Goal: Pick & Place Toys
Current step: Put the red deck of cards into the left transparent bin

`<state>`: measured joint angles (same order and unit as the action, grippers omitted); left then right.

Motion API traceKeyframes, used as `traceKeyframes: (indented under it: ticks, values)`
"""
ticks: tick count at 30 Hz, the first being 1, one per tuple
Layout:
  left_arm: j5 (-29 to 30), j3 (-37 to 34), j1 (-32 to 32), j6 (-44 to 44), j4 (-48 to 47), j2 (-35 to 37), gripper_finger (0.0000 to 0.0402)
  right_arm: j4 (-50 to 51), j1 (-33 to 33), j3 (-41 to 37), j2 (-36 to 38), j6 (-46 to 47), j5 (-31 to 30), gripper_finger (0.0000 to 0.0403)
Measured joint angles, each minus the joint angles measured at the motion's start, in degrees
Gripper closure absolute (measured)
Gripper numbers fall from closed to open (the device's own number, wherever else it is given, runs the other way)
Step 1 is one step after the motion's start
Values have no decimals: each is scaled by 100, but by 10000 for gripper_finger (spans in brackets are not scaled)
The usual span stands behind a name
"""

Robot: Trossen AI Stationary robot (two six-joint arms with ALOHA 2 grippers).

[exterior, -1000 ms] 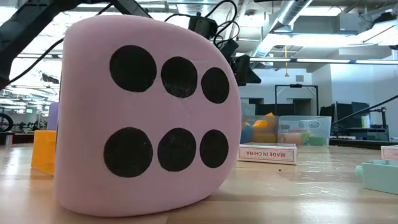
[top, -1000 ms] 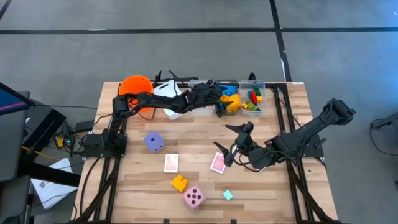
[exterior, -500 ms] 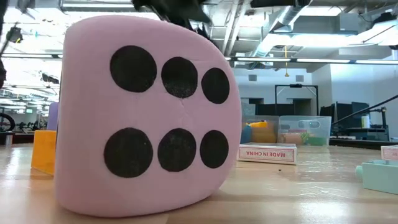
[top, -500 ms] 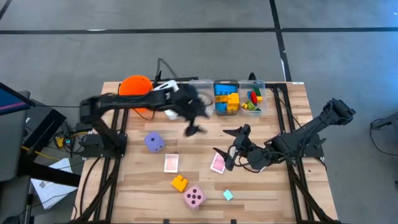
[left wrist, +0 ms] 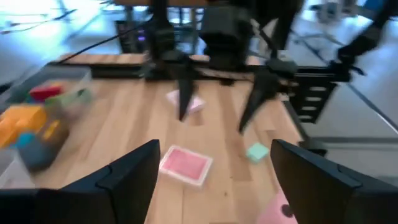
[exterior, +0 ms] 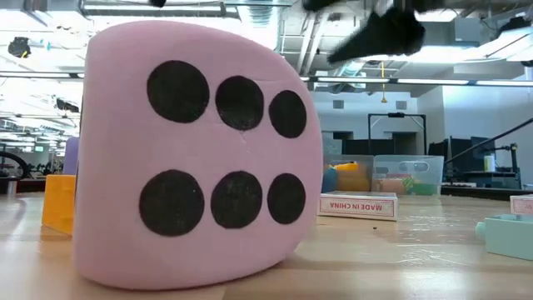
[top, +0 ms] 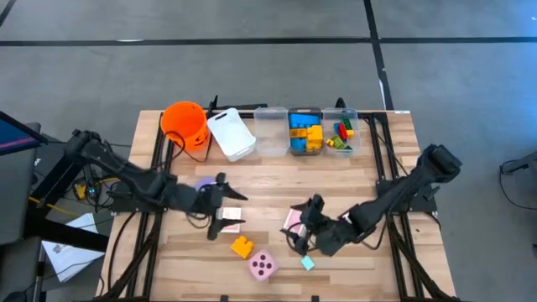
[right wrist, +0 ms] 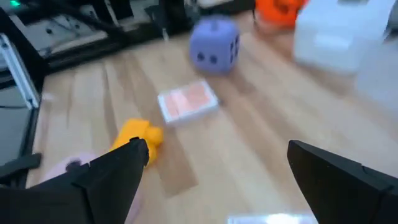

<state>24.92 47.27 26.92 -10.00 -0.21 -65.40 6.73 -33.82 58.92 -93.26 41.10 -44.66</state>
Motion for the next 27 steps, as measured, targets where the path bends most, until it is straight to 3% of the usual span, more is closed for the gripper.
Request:
traceKeyframes:
  ticks: [5, 17, 27]
  values:
    - [222, -409, 78, -557, 38, 56, 114, 289, 78, -7, -378, 851, 258, 19]
    - [257, -778, -306, -514, 269, 54, 115, 1063, 700, -9, -546, 2275, 1261, 19]
    - [255, -778, -991, -491, 408, 52, 115, 1018, 802, -9, -546, 2146, 1346, 19]
